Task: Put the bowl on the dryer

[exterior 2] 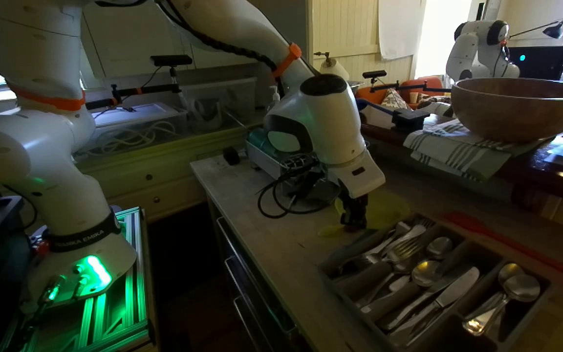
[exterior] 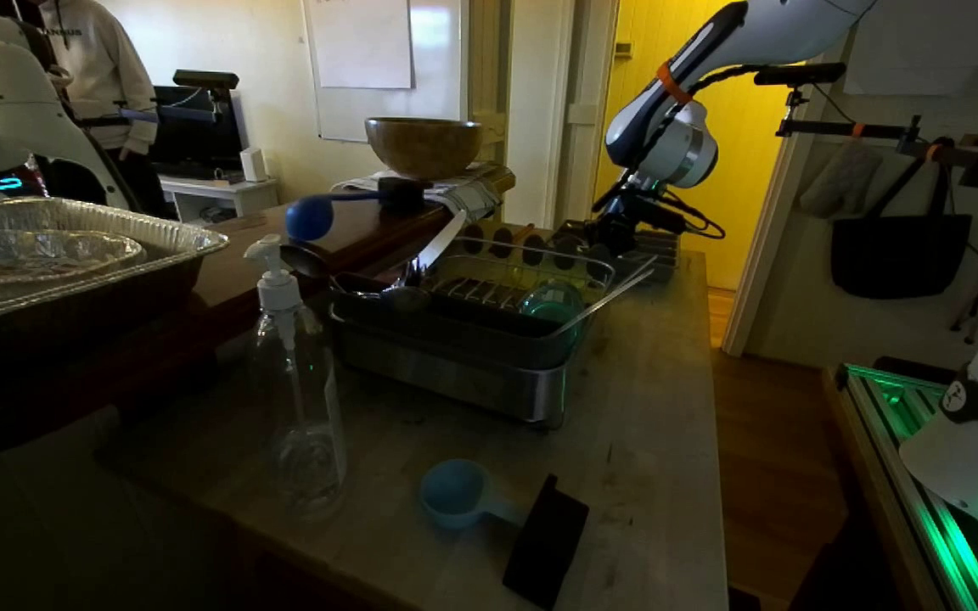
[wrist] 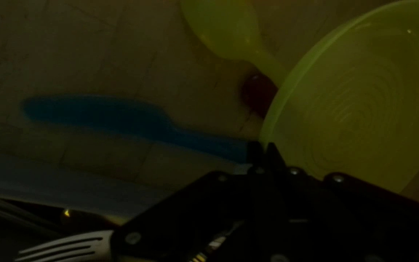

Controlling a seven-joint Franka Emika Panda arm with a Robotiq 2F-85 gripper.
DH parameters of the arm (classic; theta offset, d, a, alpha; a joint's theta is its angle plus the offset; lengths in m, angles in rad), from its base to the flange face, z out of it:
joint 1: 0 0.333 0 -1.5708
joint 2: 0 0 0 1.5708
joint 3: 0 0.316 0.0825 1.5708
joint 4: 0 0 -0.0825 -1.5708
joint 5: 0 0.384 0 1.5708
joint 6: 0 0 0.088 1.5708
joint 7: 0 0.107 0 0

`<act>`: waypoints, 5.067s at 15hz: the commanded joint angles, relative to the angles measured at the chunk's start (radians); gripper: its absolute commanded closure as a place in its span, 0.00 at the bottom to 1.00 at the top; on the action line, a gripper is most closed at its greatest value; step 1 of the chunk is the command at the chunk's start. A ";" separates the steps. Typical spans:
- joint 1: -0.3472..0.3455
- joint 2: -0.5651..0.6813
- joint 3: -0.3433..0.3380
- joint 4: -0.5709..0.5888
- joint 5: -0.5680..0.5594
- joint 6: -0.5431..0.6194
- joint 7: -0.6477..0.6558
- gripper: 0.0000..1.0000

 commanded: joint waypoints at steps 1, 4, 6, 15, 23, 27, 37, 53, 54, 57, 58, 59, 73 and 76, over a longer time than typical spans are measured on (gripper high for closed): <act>-0.019 -0.074 0.008 -0.014 0.020 -0.002 -0.048 0.99; -0.011 -0.118 -0.002 -0.033 -0.006 0.010 -0.076 0.99; -0.007 -0.154 -0.008 -0.033 -0.016 0.015 -0.100 0.99; -0.006 -0.263 0.000 -0.025 -0.024 0.002 -0.252 0.99; 0.037 -0.327 0.065 -0.030 -0.008 0.125 -0.571 0.99; 0.071 -0.314 0.135 -0.011 0.062 0.269 -0.723 0.99; 0.088 -0.308 0.312 0.034 0.355 0.348 -1.214 0.99; 0.081 -0.337 0.350 0.116 0.705 0.324 -1.750 0.99; 0.081 -0.341 0.352 0.133 0.744 0.323 -1.819 0.99; 0.078 -0.352 0.346 0.156 0.866 0.308 -2.005 0.99; 0.077 -0.356 0.343 0.159 0.907 0.300 -2.063 0.99; 0.075 -0.359 0.339 0.155 0.941 0.289 -2.119 0.99; 0.050 -0.375 0.289 0.008 1.279 -0.007 -2.720 0.99; 0.051 -0.385 0.277 0.004 1.205 -0.050 -2.686 0.99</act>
